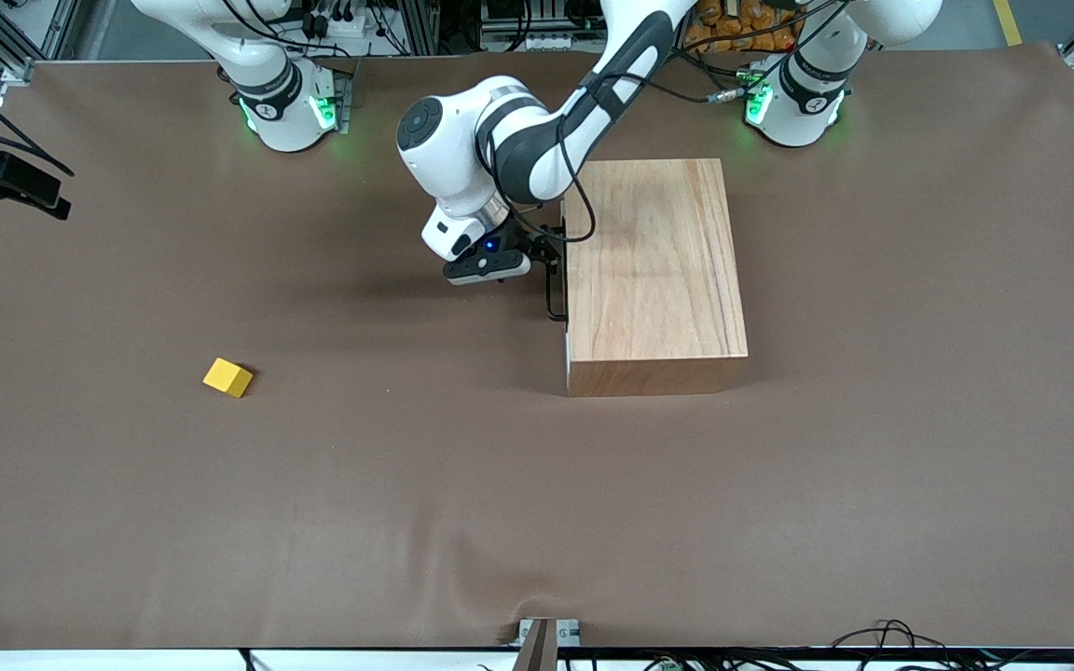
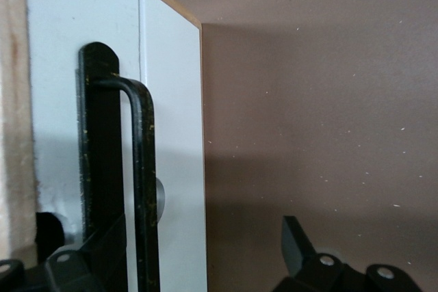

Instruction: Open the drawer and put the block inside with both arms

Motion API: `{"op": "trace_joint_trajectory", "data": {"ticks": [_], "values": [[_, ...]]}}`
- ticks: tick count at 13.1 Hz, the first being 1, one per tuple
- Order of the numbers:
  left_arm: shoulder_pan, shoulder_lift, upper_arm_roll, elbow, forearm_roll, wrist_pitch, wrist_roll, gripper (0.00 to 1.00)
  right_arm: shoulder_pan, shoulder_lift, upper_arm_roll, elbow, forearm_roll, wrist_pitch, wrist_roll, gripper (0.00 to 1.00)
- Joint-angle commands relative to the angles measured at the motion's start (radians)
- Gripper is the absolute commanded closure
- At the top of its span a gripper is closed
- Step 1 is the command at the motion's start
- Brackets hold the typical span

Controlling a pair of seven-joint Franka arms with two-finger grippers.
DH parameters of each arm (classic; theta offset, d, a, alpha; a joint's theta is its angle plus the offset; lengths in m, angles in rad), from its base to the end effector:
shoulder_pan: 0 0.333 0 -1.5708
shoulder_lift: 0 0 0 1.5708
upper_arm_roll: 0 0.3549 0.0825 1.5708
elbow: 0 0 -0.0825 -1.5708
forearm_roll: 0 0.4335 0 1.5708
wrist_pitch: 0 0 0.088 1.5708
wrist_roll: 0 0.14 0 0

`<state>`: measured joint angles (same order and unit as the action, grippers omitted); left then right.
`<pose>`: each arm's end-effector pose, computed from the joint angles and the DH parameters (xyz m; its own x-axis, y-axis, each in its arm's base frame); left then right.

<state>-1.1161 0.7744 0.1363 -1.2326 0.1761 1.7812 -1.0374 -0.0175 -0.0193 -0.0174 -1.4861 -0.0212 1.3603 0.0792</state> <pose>0.4375 -0.6588 0.2721 0.9938 -0.0435 0.1027 -0.0082 -0.9468 -0.3216 0.5704 -0.0233 0.6680 0.9875 -0.1180 -0.1043 -0.1156 -0.9929 0.0291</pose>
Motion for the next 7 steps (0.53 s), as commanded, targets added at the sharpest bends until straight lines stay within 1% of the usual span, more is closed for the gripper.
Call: {"op": "trace_joint_trajectory", "data": {"ticks": [1,3,7], "values": [[-0.004,0.014,0.006,0.025,0.023,-0.006,0.017,0.00,-0.019,-0.022,0.011,-0.020,0.014,0.002,0.001,0.00],[-0.002,0.023,0.006,0.027,0.023,0.001,0.019,0.00,-0.019,-0.022,0.011,-0.020,0.014,0.002,0.001,0.00],[0.001,0.040,0.006,0.028,0.023,0.061,0.016,0.00,-0.019,-0.022,0.011,-0.020,0.014,0.000,0.001,0.00]]}}
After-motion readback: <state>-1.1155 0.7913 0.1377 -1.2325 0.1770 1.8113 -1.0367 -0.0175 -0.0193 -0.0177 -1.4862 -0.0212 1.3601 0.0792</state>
